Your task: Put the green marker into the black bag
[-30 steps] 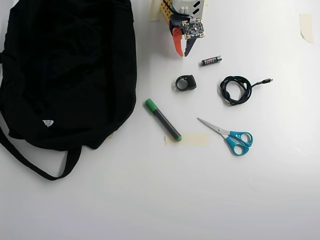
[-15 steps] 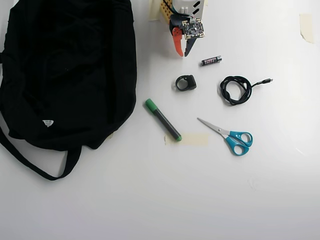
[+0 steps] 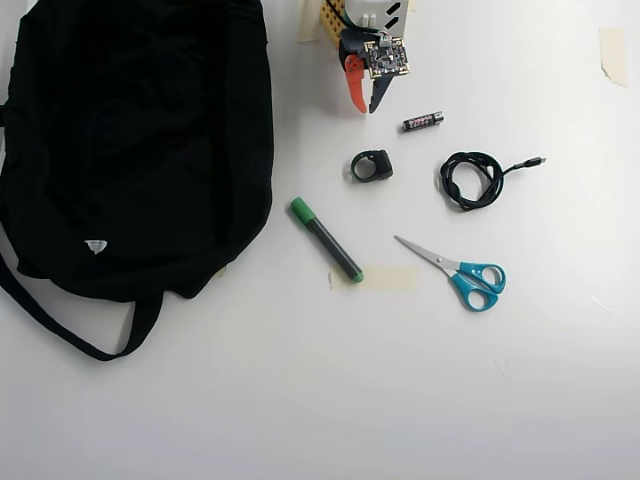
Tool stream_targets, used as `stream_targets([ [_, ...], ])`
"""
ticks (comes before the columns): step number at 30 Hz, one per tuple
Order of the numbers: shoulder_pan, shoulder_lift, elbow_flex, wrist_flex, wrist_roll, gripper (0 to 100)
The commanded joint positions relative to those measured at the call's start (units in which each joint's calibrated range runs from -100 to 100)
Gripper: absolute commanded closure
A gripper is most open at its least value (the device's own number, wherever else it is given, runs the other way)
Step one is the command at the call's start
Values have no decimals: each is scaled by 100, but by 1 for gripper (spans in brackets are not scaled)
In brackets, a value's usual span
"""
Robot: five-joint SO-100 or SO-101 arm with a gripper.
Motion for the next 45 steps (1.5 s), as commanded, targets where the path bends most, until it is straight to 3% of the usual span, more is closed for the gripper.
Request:
stream_targets([
  [1, 25, -33, 188, 34, -4, 98],
  [28, 33, 41, -387, -362, -4, 98],
  [45, 25, 1842, -1843, -1215, -4, 98],
])
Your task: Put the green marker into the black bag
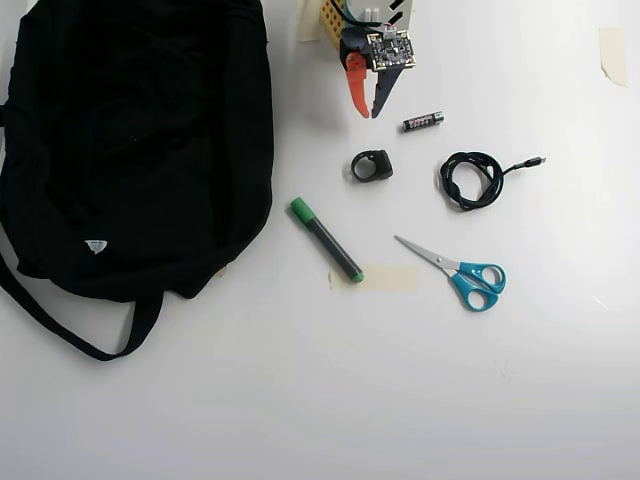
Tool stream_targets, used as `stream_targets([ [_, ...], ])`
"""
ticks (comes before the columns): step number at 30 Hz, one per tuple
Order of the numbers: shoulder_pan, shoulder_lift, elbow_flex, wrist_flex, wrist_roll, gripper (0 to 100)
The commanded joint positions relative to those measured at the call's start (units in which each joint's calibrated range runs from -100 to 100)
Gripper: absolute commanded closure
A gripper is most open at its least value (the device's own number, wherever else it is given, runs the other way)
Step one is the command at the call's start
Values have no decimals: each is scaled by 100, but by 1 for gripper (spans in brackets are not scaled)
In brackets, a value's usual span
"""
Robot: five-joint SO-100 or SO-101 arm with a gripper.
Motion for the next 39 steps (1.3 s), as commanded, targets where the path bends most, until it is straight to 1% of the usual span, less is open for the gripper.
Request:
stream_targets([
  [1, 18, 373, -557, -184, -4, 98],
  [4, 10, 655, -881, -287, -4, 98],
  [15, 3, 2323, -2561, -1183, -4, 98],
  [25, 33, 3427, -3576, -2088, -10, 98],
  [35, 33, 4597, -4960, -2182, -10, 98],
  [39, 33, 4945, -5319, -2536, -10, 98],
])
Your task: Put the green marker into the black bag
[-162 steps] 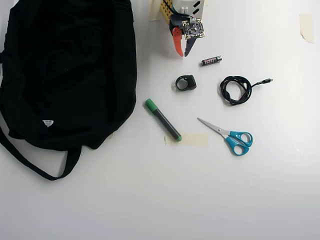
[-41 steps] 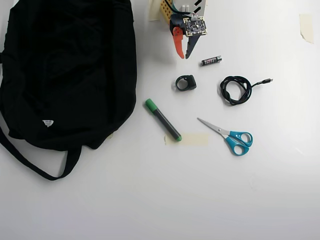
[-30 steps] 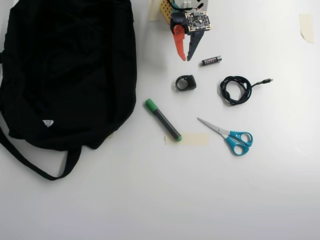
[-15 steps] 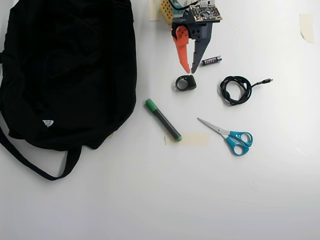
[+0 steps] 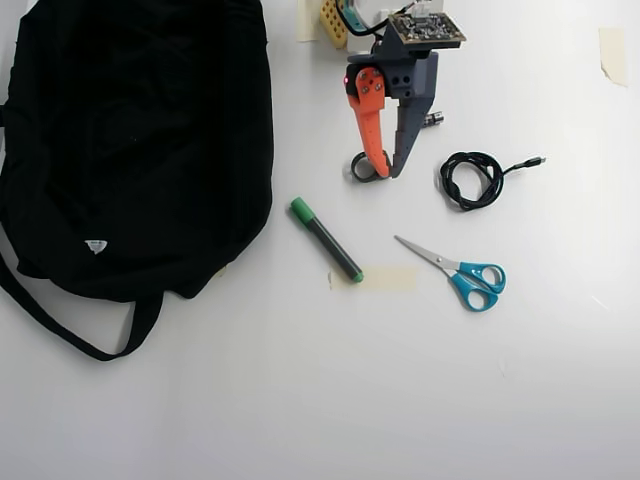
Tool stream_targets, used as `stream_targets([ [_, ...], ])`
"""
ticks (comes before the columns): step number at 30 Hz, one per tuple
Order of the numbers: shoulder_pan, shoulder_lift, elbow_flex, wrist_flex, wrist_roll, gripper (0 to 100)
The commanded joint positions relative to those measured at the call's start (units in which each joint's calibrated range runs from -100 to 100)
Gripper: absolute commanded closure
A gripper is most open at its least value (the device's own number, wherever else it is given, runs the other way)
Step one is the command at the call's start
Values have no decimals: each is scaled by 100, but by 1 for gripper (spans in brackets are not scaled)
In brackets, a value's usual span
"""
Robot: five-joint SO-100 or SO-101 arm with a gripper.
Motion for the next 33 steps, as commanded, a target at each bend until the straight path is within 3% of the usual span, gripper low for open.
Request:
stream_targets([
  [1, 25, 238, -492, -492, -10, 98],
  [14, 100, 811, -600, -2008, -4, 98],
  [33, 40, 2479, -2720, -2559, -4, 98],
])
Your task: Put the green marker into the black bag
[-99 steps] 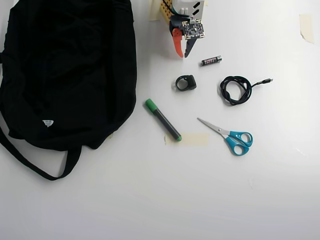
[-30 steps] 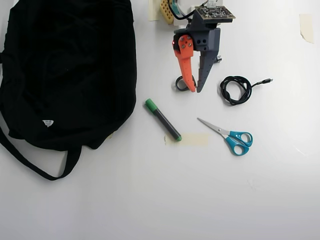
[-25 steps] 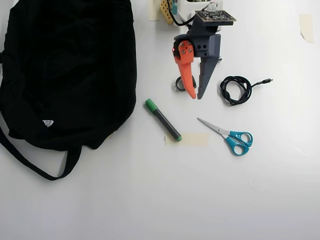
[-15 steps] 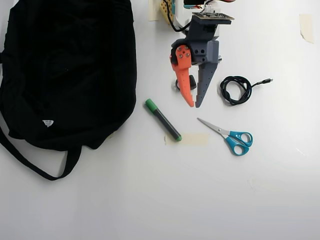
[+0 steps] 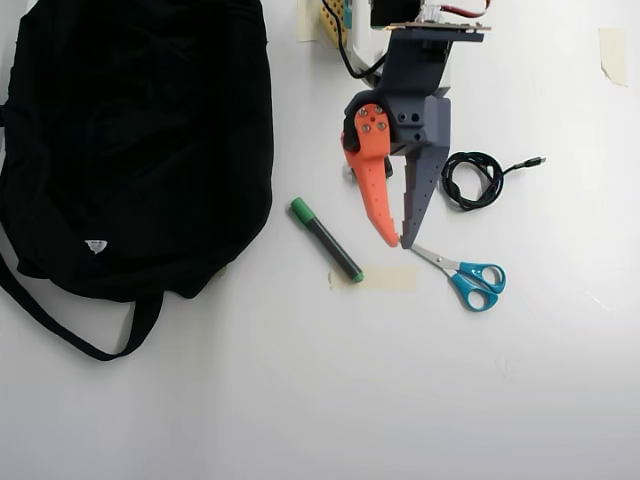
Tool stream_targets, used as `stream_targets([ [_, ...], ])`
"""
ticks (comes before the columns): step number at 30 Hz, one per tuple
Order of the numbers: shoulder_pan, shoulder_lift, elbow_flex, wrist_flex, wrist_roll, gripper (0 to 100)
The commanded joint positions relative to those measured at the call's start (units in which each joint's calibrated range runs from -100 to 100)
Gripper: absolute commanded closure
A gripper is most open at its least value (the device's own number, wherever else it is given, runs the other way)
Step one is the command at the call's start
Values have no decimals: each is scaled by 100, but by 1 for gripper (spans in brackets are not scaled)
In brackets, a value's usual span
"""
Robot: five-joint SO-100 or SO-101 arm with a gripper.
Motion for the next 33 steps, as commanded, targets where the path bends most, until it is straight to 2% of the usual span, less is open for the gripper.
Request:
stream_targets([
  [1, -55, 196, -393, -542, 0, 98],
  [13, -130, 444, -393, -1429, 0, 98],
  [33, 87, 353, -375, -1455, 27, 98],
])
